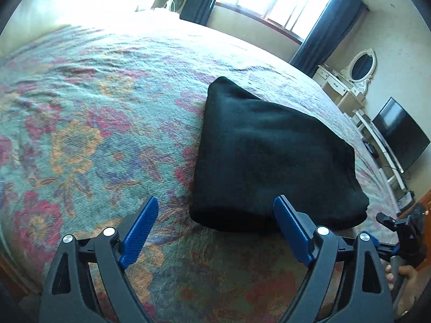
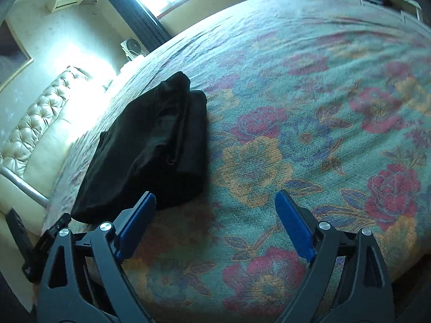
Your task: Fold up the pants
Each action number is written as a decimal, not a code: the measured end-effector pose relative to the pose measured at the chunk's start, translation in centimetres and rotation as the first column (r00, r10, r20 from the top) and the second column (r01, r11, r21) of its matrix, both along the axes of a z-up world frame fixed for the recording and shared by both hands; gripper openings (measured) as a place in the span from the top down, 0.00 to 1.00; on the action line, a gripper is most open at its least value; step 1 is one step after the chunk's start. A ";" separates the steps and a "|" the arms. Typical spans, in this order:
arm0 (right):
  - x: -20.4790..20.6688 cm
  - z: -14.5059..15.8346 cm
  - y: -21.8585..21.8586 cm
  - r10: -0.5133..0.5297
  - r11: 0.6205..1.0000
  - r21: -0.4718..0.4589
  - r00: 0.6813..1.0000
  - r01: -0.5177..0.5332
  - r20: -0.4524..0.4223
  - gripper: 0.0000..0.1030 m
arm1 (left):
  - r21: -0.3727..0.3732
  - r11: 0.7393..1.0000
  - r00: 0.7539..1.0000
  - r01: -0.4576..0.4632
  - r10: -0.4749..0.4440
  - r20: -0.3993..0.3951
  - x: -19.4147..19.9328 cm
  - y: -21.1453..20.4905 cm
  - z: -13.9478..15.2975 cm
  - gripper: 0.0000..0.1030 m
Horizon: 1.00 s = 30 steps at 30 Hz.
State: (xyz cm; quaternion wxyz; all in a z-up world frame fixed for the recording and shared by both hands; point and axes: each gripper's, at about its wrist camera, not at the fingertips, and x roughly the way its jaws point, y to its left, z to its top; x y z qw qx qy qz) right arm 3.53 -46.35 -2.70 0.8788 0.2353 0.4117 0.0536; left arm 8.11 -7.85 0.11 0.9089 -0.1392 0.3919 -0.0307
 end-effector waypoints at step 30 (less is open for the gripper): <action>-2.0 2.0 8.4 0.152 0.972 -0.194 0.986 -0.135 0.072 0.11 | 0.269 0.963 0.999 0.017 -0.028 0.037 -4.2 -5.6 1.4 0.16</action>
